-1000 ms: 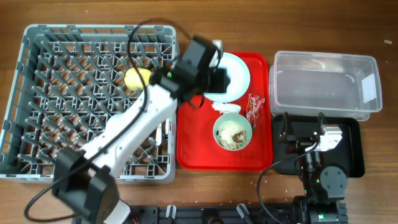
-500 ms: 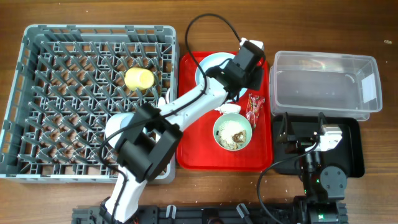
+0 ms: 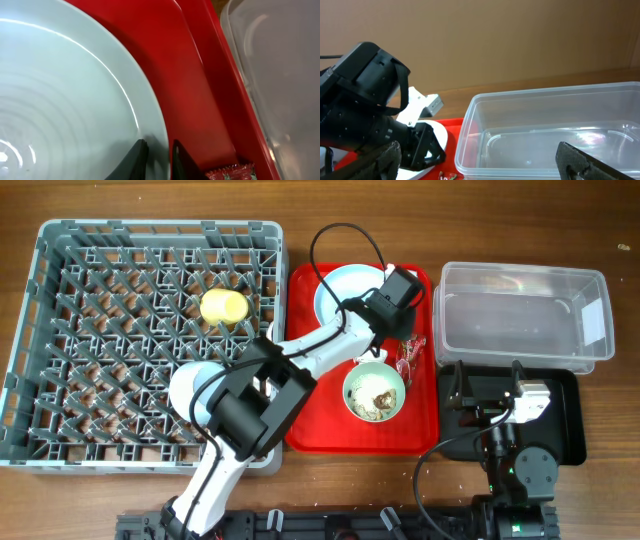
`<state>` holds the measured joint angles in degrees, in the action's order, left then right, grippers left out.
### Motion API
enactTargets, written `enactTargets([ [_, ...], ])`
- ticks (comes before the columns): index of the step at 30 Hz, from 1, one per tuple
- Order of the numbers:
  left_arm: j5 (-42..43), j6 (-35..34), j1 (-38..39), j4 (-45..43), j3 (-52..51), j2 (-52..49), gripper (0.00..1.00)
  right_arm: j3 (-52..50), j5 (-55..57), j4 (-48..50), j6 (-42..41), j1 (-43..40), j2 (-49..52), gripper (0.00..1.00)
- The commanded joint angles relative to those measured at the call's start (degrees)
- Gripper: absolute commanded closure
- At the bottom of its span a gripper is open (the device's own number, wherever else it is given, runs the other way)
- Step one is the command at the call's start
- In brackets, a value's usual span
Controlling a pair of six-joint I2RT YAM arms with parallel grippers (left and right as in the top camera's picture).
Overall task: Sort waste into correct bins and load items into the dishwasher rack
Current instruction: 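Reach the left gripper to the white plate and grasp its rim, then carry the plate into the rack and stand it upright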
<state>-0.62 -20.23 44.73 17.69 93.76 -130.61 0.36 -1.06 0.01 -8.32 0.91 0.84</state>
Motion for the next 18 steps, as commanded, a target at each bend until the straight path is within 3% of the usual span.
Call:
enactTargets([
  [1,-0.9,0.5,0.5,0.1,0.2,-2.6,0.85,-0.1,0.5,0.3,-0.7,-0.3,-0.3,0.0],
  [6,-4.0,0.6,0.5,0.0,0.2,-3.3,0.95,-0.1,0.5,0.3,-0.7,-0.3,-0.3,0.0],
  [9,-6.0,0.6,0.3,-1.4,0.3,-2.7,0.96,-0.1,0.5,0.3,-0.7,-0.3,-0.3,0.0],
  [13,-11.9,0.5,-0.9,0.9,2.0,6.2,0.96,-0.1,0.5,0.3,-0.7,-0.3,-0.3,0.0],
  [15,-9.6,0.5,-2.4,3.9,3.0,15.1,0.96,-0.1,0.5,0.3,-0.7,-0.3,-0.3,0.0],
  [18,4.3,-0.2,-6.9,8.3,3.0,31.2,0.96,-0.1,0.5,0.3,-0.7,-0.3,-0.3,0.0],
])
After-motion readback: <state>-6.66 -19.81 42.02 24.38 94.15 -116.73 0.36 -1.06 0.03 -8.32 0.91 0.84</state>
